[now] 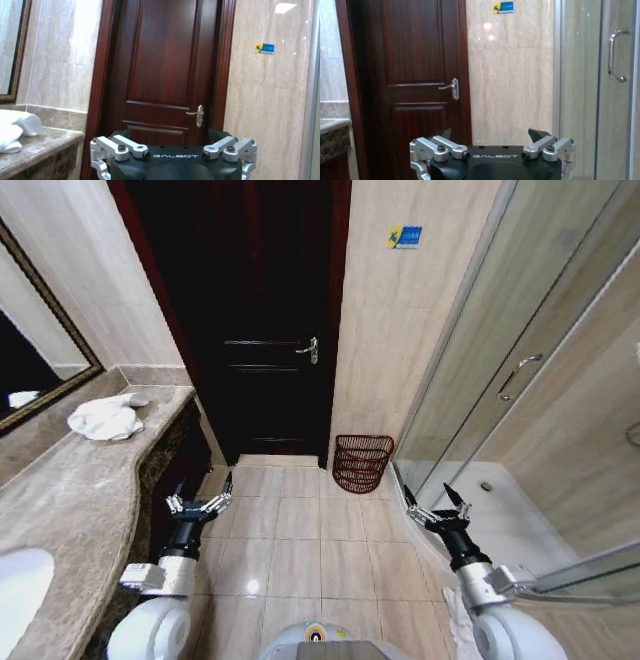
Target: Discard the used towel into the hamper.
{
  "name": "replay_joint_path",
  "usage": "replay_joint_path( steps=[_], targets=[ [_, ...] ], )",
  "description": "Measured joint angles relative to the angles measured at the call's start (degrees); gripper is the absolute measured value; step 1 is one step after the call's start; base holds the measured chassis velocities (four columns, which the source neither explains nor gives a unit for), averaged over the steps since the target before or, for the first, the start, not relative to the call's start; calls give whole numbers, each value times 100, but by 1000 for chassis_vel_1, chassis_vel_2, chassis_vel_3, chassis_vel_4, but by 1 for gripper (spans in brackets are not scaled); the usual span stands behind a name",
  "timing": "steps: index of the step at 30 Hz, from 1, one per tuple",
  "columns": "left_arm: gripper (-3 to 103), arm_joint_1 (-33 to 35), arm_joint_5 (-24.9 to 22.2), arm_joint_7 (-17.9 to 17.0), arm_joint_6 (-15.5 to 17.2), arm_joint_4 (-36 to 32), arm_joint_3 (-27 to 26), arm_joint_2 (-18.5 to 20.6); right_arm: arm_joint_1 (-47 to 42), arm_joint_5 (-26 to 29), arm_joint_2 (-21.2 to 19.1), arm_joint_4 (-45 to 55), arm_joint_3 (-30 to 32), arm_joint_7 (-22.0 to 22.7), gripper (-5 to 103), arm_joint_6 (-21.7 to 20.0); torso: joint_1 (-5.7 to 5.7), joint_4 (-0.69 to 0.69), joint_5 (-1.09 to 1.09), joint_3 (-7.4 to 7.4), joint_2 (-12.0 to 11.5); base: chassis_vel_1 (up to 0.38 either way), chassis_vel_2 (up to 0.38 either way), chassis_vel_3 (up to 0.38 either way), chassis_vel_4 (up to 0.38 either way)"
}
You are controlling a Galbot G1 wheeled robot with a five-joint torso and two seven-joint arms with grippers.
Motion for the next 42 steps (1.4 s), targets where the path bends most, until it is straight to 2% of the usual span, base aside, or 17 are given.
replay_joint_path(
  steps=[32, 42],
  targets=[
    [100, -79, 13, 7, -91, 121, -45, 31, 102, -113, 47, -110, 5, -13, 100, 63, 0, 0, -1, 0, 0, 0, 0, 0, 0],
    [100, -79, 171, 1, -145, 165, -44, -21, 145, -92, 31, -156, 22, -11, 100, 153, 0, 0, 0, 0, 0, 0, 0, 0, 0]
  ],
)
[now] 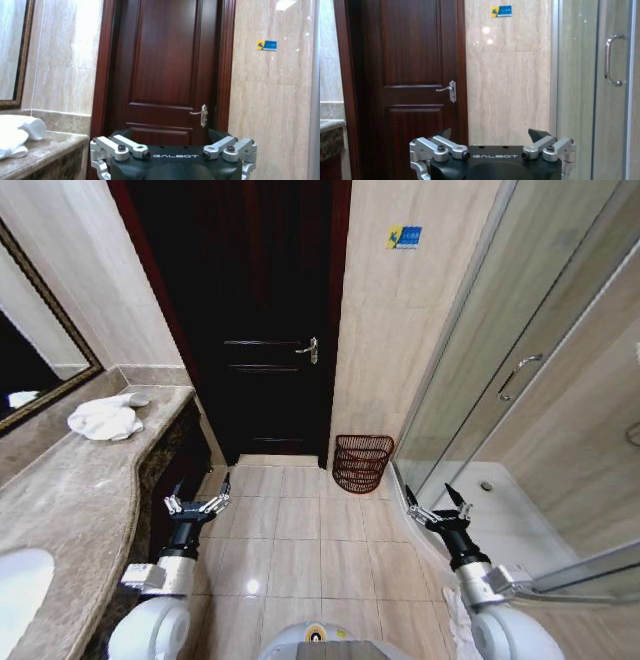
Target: Discard the used towel into the hamper.
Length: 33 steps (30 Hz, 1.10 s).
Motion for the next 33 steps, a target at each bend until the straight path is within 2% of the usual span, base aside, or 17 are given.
replay_joint_path(
  steps=[33],
  targets=[
    [100, 29, 360, 196, -111, 13, 2, -120, -18, 22, 4, -112, 31, -37, 100, 312, 0, 0, 0, 0, 0, 10, 16, 15, 9]
  ],
)
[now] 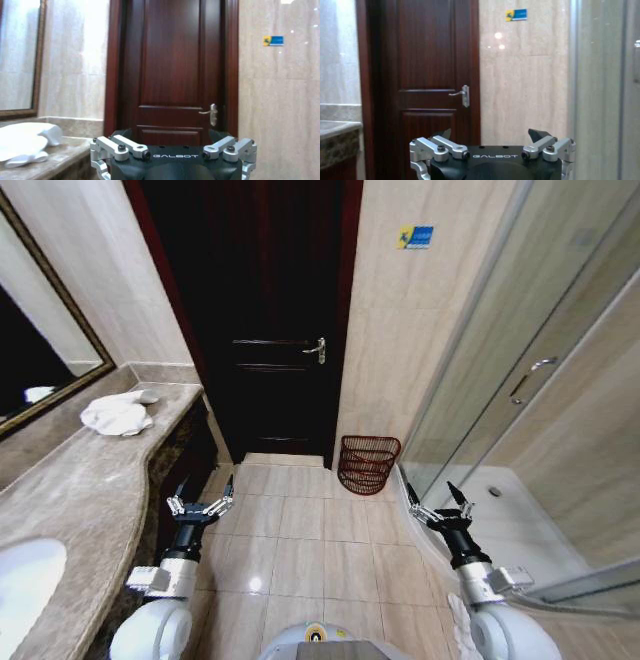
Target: Discard the used towel into the hamper.
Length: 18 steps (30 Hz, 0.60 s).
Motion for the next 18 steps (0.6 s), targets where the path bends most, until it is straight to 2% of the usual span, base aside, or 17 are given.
replay_joint_path(
  steps=[14, 18],
  targets=[
    [100, 20, 0, 49, -135, 56, -12, -12, -13, 3, 7, -14, -3, -30, 100, 40, 1, 0, 0, 0, 0, 59, 145, 146, 60],
    [100, 3, 13, -19, -285, 124, -10, -28, -12, 11, 2, -15, -3, -35, 100, 42, 1, 1, -1, 0, -1, 91, 172, 164, 73]
  ],
)
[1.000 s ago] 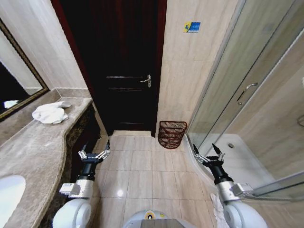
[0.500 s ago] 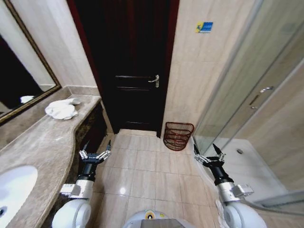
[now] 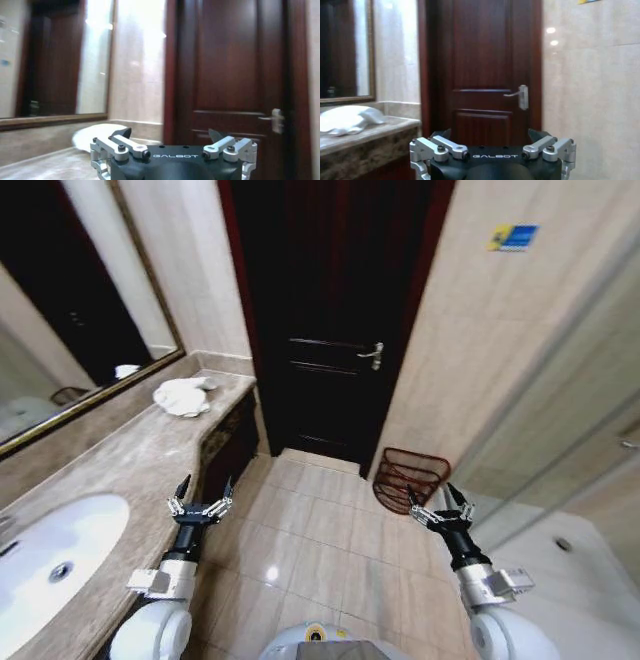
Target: Discard the used towel into the hamper.
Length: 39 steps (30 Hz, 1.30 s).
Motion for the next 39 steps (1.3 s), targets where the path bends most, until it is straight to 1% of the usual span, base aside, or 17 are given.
replay_joint_path(
  steps=[4, 9, 23, 28, 30, 33, 39],
  targets=[
    [100, 13, 3, -25, -85, 25, 0, 1, 2, 8, -2, -16, 0, -30, 100, 2, -1, 1, 1, 0, 0, 56, 157, 171, 40],
    [100, 27, 13, -27, -139, 47, 3, -3, -2, 9, -1, -76, -3, -52, 100, 50, -1, -2, 1, 0, 1, -33, 110, 88, -41],
    [100, 27, 11, -24, -118, 39, 7, -21, 22, 0, -1, -162, -34, -103, 100, 95, 0, -1, 1, 0, 0, -136, 138, 135, -130],
    [100, 22, 5, 23, -49, 6, 22, -50, 32, -2, -10, -182, -37, -121, 100, 95, 1, 1, 2, 1, 0, -161, 175, 178, -160],
    [100, 14, 5, 58, -27, 2, 26, -58, 43, -4, -15, -194, -37, -129, 100, 93, 0, -2, -1, 0, 0, -159, 167, 170, -152],
    [100, 5, 7, 79, -23, 1, 26, -68, 59, -8, -16, -214, -47, -135, 100, 88, 1, -1, 3, 1, -1, -146, 156, 167, -132],
    [100, 10, 32, 106, -22, 12, 14, -70, 87, -17, -11, -254, -62, -148, 100, 80, -1, -1, 2, 0, 0, -100, 181, 185, -90]
  ],
)
